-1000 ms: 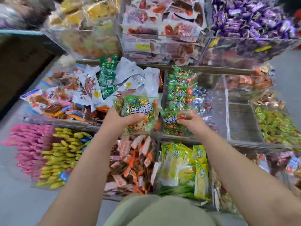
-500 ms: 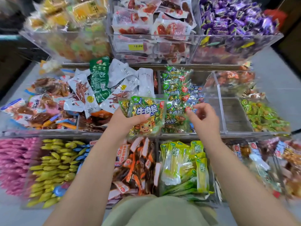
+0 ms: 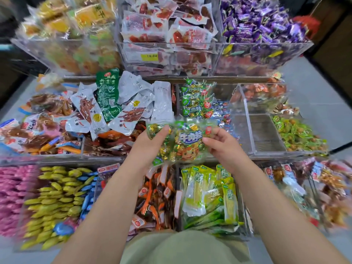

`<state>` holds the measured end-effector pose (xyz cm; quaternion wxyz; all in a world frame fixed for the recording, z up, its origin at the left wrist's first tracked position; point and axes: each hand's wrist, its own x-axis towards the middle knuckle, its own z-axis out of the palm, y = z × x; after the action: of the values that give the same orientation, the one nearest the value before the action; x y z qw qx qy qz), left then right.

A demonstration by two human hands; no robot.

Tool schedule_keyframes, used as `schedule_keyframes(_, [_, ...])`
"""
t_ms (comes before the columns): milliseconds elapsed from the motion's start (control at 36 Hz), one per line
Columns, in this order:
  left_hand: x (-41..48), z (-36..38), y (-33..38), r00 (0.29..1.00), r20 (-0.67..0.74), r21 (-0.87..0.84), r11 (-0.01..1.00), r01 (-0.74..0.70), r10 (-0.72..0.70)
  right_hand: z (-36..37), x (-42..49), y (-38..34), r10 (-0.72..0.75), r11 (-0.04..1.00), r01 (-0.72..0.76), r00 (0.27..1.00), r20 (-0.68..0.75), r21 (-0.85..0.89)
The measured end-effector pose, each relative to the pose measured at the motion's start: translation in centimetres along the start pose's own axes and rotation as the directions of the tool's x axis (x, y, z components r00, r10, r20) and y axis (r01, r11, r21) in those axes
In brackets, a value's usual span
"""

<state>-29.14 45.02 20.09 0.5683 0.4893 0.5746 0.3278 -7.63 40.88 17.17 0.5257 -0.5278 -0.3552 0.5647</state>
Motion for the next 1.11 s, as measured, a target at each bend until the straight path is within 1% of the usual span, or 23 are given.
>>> schedule_keyframes(56, [0.4,-0.9,-0.4,0.995,-0.097,-0.051,0.998,0.032,-0.037,-1.5,0.5,-0.2,-0.025,1.0,0.025,0.997,-0.079,-0.001])
schedule_keyframes(139, [0.8,-2.2,-0.5,0.987,-0.135,-0.116,0.99,0.075,-0.09,-3.6,1.0,-0.3,-0.078,0.991,0.063,0.989,-0.129,-0.116])
schedule_keyframes(222, [1.3,-2.8,-0.5,0.978,-0.181,-0.173,0.982,0.07,-0.102,-4.6,1.6,-0.2,-0.096,0.957,0.059,0.988,-0.118,-0.286])
schedule_keyframes(306, [1.6,-2.7,-0.3,0.974,-0.193,-0.263,0.963,0.064,-0.117,-4.6,2.5,0.2,-0.066,0.916,0.042,0.997,-0.047,-0.398])
schedule_keyframes(361, [1.9,-2.6,-0.5,0.97,-0.215,-0.295,0.954,0.048,-0.115,-4.2,3.0,0.7,-0.055,0.851,0.064,0.998,0.031,-0.522])
schedule_keyframes(417, [2.0,-2.4,-0.7,0.97,-0.208,-0.28,0.958,0.063,-0.125,-4.2,3.3,1.7,-0.081,0.735,0.12,0.993,0.089,-0.668])
schedule_keyframes(444, [2.0,-2.3,-0.7,0.971,-0.201,-0.257,0.964,0.072,-0.126,-4.3,3.5,2.2,-0.092,0.683,0.123,0.992,0.083,-0.72])
schedule_keyframes(500, [2.1,-2.2,-1.0,0.973,-0.201,-0.238,0.969,0.064,-0.113,-4.8,3.7,2.9,-0.09,0.617,0.06,0.996,0.005,-0.784])
schedule_keyframes(556, [2.2,-2.1,-1.1,0.973,-0.203,-0.23,0.971,0.064,-0.112,-5.4,4.0,3.3,-0.065,0.578,-0.003,0.997,-0.05,-0.816])
schedule_keyframes(583, [2.2,-2.1,-1.2,0.974,-0.201,-0.232,0.971,0.059,-0.108,-5.5,3.9,3.2,-0.032,0.58,-0.025,0.998,-0.053,-0.814])
schedule_keyframes(667, [2.3,-1.9,-1.3,0.972,-0.194,-0.219,0.972,0.087,-0.131,-5.2,3.4,2.5,0.076,0.66,-0.059,0.997,-0.012,-0.749])
schedule_keyframes(694, [2.4,-1.8,-1.4,0.972,-0.188,-0.216,0.971,0.099,-0.141,-4.9,3.2,2.5,0.077,0.689,-0.066,0.997,-0.018,-0.722])
schedule_keyframes(722, [2.4,-1.6,-1.3,0.972,-0.187,-0.215,0.971,0.102,-0.143,-4.6,3.1,2.7,0.049,0.705,-0.065,0.998,-0.043,-0.706])
schedule_keyframes(778, [2.5,-1.4,-1.3,0.975,-0.181,-0.212,0.973,0.086,-0.126,-3.8,3.2,3.0,-0.009,0.712,-0.075,0.993,-0.115,-0.698])
schedule_keyframes(861, [2.7,-0.9,-1.4,0.978,-0.168,-0.252,0.965,0.078,-0.122,-3.4,4.2,3.1,0.031,0.644,-0.196,0.973,-0.231,-0.74])
schedule_keyframes(917, [2.7,-0.5,-1.2,0.978,-0.171,-0.232,0.969,0.081,-0.123,-3.6,5.2,3.1,0.083,0.608,-0.265,0.959,-0.272,-0.748])
schedule_keyframes(972, [2.8,-0.3,-1.2,0.976,-0.18,-0.207,0.974,0.087,-0.125,-3.5,5.8,2.6,0.117,0.583,-0.285,0.956,-0.269,-0.761])
schedule_keyframes(1028, [2.7,-0.2,-0.9,0.975,-0.177,-0.202,0.975,0.095,-0.132,-3.3,6.2,2.2,0.136,0.526,-0.282,0.959,-0.248,-0.802])
schedule_keyframes(1083, [2.5,0.0,-0.7,0.975,-0.176,-0.19,0.976,0.103,-0.137,-3.3,6.3,1.9,0.136,0.473,-0.277,0.961,-0.241,-0.836])
schedule_keyframes(1111, [2.4,0.1,-0.5,0.974,-0.181,-0.19,0.976,0.103,-0.138,-3.3,6.3,2.0,0.125,0.469,-0.276,0.961,-0.246,-0.839])
